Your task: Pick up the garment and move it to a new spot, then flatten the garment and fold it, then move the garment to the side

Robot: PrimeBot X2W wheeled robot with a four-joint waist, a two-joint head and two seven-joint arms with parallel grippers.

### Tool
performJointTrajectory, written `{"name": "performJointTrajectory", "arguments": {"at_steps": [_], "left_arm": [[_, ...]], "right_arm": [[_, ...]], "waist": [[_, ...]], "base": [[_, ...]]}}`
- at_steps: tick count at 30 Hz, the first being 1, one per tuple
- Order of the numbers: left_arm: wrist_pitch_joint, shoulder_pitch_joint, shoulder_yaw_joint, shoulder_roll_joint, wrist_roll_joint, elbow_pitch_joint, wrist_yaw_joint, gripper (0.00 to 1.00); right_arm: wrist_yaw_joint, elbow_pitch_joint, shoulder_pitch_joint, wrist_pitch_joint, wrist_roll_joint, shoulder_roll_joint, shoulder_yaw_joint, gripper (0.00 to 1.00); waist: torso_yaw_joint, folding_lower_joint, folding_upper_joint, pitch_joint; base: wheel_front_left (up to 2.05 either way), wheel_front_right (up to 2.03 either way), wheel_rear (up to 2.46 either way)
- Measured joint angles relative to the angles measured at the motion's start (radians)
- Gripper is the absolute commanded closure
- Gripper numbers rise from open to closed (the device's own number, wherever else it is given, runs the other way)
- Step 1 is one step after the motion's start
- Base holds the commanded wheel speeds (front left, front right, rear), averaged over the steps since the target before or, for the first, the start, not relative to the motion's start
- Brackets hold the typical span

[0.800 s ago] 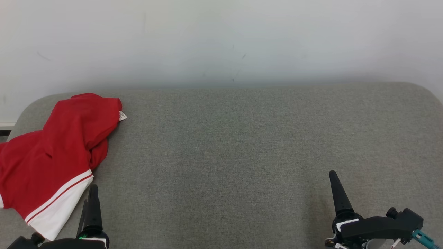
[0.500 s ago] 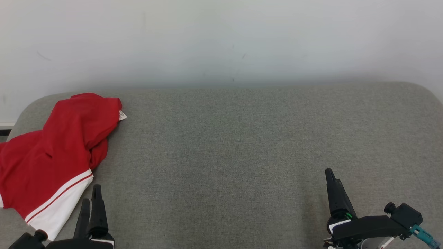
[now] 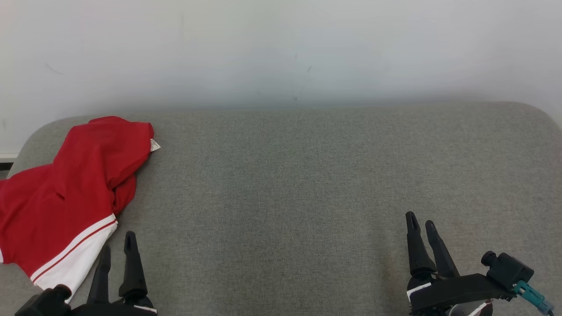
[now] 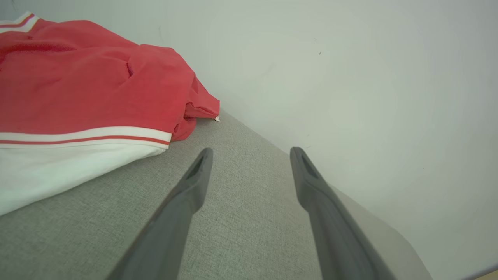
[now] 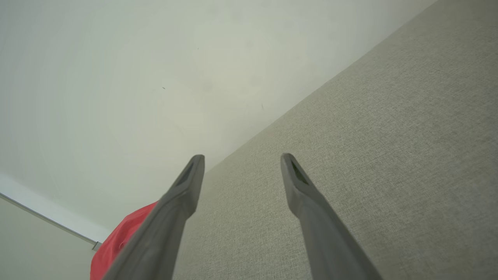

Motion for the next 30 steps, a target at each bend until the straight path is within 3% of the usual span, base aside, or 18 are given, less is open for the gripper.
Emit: {"name": "performJointTrajectory", "arguments": {"at_steps": [14, 30], "left_arm": [[-0.037, 0.008, -0.027, 0.012, 0.198, -0.023, 0.008, 0.00], [-0.076, 0.029, -0.039, 0.024, 0.346, -0.032, 0.017, 0.00]], "right_arm": [[0.000, -0.017, 0.009, -0.037, -0.179, 0.000, 0.006, 0.00], [0.000, -0.029, 0.026, -0.077, -0.384, 0.000, -0.012, 0.00]], "waist": [[0.000, 0.0000, 0.0000, 0.004], [0.000, 0.0000, 0.0000, -0.005]], "base": [[0.00, 0.00, 0.00], [0.00, 0.00, 0.00]]}}
